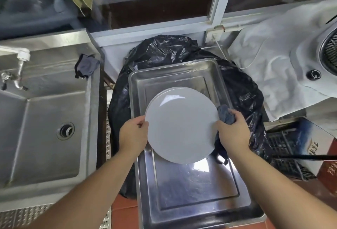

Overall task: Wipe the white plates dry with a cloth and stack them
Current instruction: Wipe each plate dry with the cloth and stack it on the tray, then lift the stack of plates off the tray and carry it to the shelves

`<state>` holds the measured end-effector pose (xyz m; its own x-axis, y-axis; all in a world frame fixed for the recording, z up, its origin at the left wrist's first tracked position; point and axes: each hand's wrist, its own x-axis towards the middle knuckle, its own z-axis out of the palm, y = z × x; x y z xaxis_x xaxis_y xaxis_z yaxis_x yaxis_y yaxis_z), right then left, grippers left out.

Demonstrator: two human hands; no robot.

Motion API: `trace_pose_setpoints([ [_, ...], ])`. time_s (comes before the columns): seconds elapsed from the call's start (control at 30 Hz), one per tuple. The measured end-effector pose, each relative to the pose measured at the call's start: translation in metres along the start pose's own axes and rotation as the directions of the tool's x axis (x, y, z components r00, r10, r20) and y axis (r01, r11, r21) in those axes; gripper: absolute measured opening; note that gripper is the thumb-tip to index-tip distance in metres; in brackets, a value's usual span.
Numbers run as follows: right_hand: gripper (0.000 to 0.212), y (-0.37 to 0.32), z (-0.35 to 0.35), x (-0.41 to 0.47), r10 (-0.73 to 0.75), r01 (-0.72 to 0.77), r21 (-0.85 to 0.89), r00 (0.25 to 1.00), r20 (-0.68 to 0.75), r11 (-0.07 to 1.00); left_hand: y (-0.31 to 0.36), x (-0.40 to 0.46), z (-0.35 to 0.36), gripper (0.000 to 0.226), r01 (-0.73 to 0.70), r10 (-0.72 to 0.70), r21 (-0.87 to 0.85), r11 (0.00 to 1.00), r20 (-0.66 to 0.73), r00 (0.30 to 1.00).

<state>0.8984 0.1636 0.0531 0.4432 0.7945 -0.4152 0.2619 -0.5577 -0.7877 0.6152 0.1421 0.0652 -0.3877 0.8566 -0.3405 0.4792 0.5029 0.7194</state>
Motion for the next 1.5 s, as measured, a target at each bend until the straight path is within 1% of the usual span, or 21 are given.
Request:
trace_pose_setpoints([
  [0.13,0.051,0.001,0.004,0.000,-0.068,0.069,-0.083,0.997,0.025,0.994,-0.007,-0.003,0.003,0.026,-0.040,0.040,0.019,0.999,-0.047,0.998],
  [0.17,0.051,0.001,0.004,0.001,-0.083,0.085,-0.104,0.996,0.030,0.991,-0.008,-0.002,0.003,0.025,-0.044,0.045,0.020,0.999,-0.048,0.998],
  [0.27,0.052,0.002,0.006,0.002,-0.117,0.121,-0.163,0.993,0.036,0.979,-0.010,0.002,0.006,0.028,-0.070,0.076,0.088,0.994,-0.057,0.995],
  [0.33,0.053,0.001,0.007,0.003,-0.136,0.141,-0.187,0.990,0.041,0.972,-0.009,0.003,0.008,0.026,-0.084,0.093,0.104,0.991,-0.092,0.991],
  [0.43,0.053,0.001,0.007,0.003,-0.154,0.160,-0.178,0.987,0.043,0.971,-0.008,0.005,0.010,0.024,-0.079,0.094,0.120,0.990,-0.123,0.988],
  [0.57,0.053,0.002,0.005,0.004,-0.171,0.175,-0.149,0.984,0.043,0.973,-0.007,0.007,0.015,0.025,-0.040,0.059,0.131,0.991,-0.138,0.989],
  [0.73,0.053,0.001,-0.014,-0.004,-0.162,0.156,-0.136,0.986,-0.030,0.978,-0.004,0.008,0.014,0.021,-0.013,0.030,0.125,0.992,-0.134,0.991],
  [0.8,0.054,-0.002,-0.025,-0.013,-0.168,0.160,-0.114,0.984,-0.066,0.980,-0.002,0.005,0.009,0.022,0.020,-0.007,0.106,0.994,-0.119,0.993],
  [0.87,0.051,-0.006,-0.036,-0.025,-0.179,0.173,-0.080,0.981,-0.074,0.982,0.000,-0.004,0.003,0.037,0.035,-0.028,0.074,0.997,-0.096,0.995],
  [0.9,0.049,-0.008,-0.041,-0.032,-0.185,0.180,-0.067,0.980,-0.070,0.981,0.001,-0.011,0.001,0.039,0.023,-0.019,0.046,0.999,-0.087,0.996],
  [0.97,0.044,-0.012,-0.048,-0.046,-0.207,0.204,-0.048,0.977,-0.049,0.978,0.003,-0.029,-0.004,0.036,-0.027,0.025,-0.024,0.999,-0.067,0.997],
  [1.07,0.037,-0.020,-0.052,-0.072,-0.270,0.271,-0.015,0.962,0.036,0.963,0.005,-0.061,-0.011,0.034,-0.054,0.053,-0.118,0.992,-0.009,0.999],
  [1.13,0.035,-0.024,-0.051,-0.092,-0.313,0.315,0.009,0.940,0.138,0.949,0.004,-0.083,-0.014,0.032,-0.035,0.044,-0.182,0.983,0.044,0.998],
  [1.2,0.036,-0.027,-0.046,-0.111,-0.356,0.365,0.016,0.899,0.256,0.931,0.001,-0.101,-0.018,0.027,-0.008,0.026,-0.210,0.978,0.085,0.996],
  [1.3,0.041,-0.030,-0.032,-0.136,-0.385,0.424,-0.001,0.825,0.414,0.906,-0.003,-0.122,-0.024,0.018,0.069,-0.036,-0.278,0.958,0.120,0.992],
  [1.33,0.044,-0.031,-0.027,-0.143,-0.385,0.441,-0.017,0.801,0.459,0.897,-0.004,-0.127,-0.026,0.017,0.101,-0.058,-0.326,0.940,0.137,0.989],
  [1.4,0.052,-0.030,-0.016,-0.155,-0.367,0.471,-0.054,0.749,0.552,0.880,-0.004,-0.138,-0.031,0.023,0.184,-0.106,-0.438,0.880,0.195,0.975],
  [1.5,0.058,-0.023,0.002,-0.170,-0.346,0.556,-0.100,0.638,0.688,0.825,-0.007,-0.151,-0.044,0.024,0.342,-0.145,-0.591,0.730,0.355,0.924],
])
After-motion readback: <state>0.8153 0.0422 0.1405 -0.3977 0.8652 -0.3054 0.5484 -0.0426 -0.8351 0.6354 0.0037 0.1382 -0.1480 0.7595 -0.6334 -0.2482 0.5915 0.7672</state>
